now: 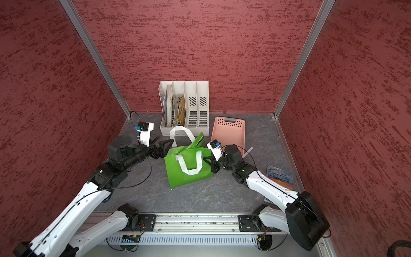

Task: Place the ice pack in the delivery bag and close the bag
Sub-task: Seal the delivery bag at the center of the board.

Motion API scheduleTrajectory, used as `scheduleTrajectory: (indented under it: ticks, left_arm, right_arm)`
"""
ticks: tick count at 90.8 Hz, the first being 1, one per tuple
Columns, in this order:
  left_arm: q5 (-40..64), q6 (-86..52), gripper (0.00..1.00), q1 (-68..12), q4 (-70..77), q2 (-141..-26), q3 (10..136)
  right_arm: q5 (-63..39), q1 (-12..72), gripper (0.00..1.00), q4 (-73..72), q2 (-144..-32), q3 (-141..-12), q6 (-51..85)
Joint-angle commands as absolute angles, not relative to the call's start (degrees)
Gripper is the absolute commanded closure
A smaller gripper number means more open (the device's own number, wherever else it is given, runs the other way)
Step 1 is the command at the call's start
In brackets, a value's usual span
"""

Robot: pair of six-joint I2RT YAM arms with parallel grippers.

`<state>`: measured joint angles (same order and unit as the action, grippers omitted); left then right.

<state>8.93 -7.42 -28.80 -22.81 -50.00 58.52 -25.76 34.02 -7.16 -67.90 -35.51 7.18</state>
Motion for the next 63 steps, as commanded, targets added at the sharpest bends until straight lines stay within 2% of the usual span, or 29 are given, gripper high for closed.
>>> scheduleTrajectory:
  ticks: [1, 22, 49, 63]
  left_arm:
    - [8.64, 0.53, 0.09, -33.37, -30.13, -54.65, 65.04]
    - [7.74, 5.27, 0.18, -38.68, -40.18, -71.17, 77.83]
    - [7.71, 7.55, 0.2, -40.22, -40.13, -79.24, 81.91]
    - [8.65, 8.23, 0.32, -40.75, -39.08, -81.41, 83.13]
  right_arm:
    - [-26.45, 34.36, 1.0, -7.93, -65.79, -36.06, 8.47]
    - [-25.45, 34.54, 1.0, -7.3, -63.13, -35.14, 9.16]
    - [-25.54, 34.88, 1.0, -7.73, -61.83, -34.69, 9.88]
    - [-25.74, 34.89, 1.0, -7.95, -62.37, -34.96, 10.14]
